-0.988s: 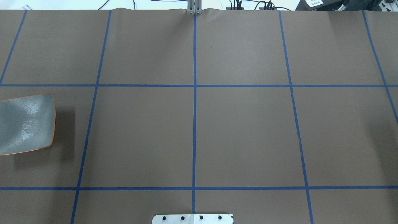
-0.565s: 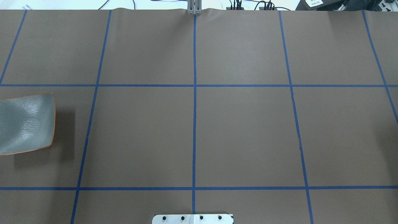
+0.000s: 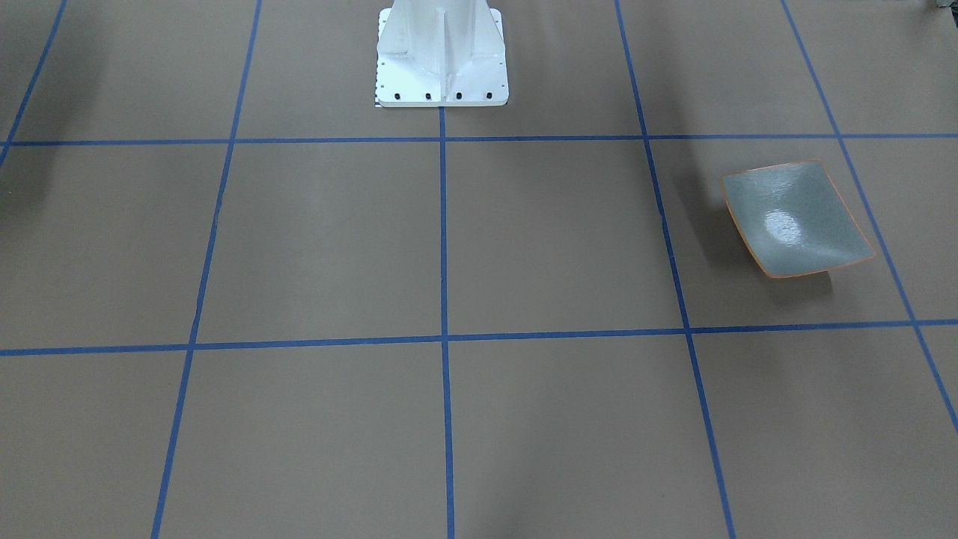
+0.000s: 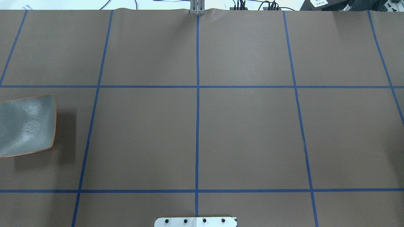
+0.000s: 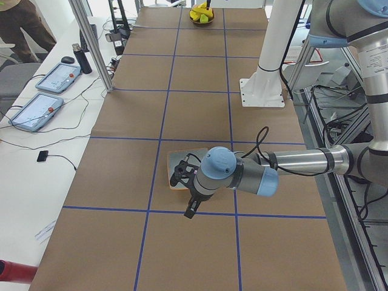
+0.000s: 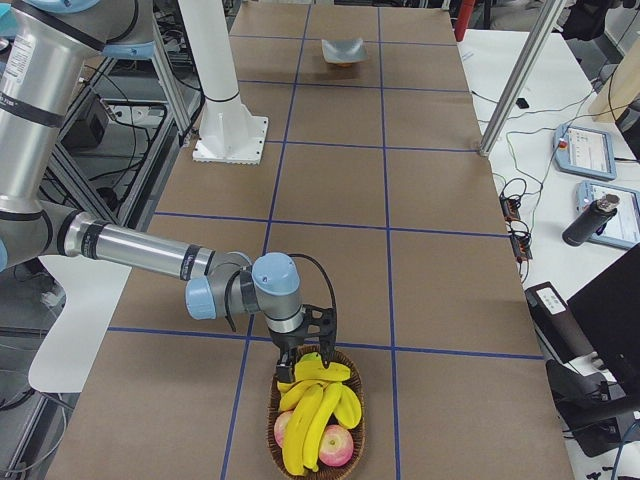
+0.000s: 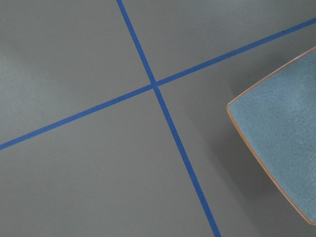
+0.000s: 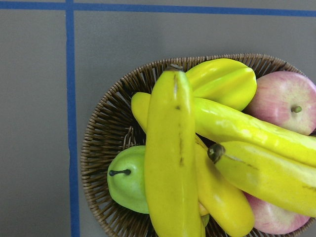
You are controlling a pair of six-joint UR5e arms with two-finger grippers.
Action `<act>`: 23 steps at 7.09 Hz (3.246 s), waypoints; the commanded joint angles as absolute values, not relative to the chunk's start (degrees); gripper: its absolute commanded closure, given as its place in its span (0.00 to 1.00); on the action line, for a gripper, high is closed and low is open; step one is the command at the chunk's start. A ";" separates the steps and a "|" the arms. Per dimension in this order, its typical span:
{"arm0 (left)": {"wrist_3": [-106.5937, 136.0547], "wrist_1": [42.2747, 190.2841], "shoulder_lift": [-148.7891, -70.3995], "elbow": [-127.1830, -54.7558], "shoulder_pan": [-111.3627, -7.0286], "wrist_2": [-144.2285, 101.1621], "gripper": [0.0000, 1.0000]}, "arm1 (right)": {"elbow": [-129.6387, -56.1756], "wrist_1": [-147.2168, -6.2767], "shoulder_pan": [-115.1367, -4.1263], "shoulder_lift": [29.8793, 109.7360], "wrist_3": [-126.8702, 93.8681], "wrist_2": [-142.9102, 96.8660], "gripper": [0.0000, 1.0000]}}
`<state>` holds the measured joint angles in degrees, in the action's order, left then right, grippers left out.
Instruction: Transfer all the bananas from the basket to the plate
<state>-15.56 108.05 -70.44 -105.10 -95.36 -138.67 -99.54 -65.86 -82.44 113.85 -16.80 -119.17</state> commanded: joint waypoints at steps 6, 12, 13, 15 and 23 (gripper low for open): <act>-15.56 108.11 -69.70 -104.85 -95.36 -139.31 0.00 | -92.99 -60.47 -72.43 113.91 -16.79 -111.02 0.07; -15.56 108.11 -69.61 -104.59 -95.36 -139.31 0.00 | -95.52 -59.06 -72.16 113.64 -16.70 -111.80 1.00; -15.47 108.11 -69.61 -104.42 -95.36 -139.22 0.00 | -95.89 -59.06 -72.16 113.73 -16.61 -112.14 1.00; -15.56 108.11 -69.70 -104.24 -95.36 -139.22 0.00 | -98.07 -59.24 -72.33 115.21 -16.09 -112.24 1.00; -15.20 108.46 -77.31 -107.14 -95.45 -139.22 0.00 | -110.02 -59.42 -82.43 114.54 -3.16 -119.26 1.00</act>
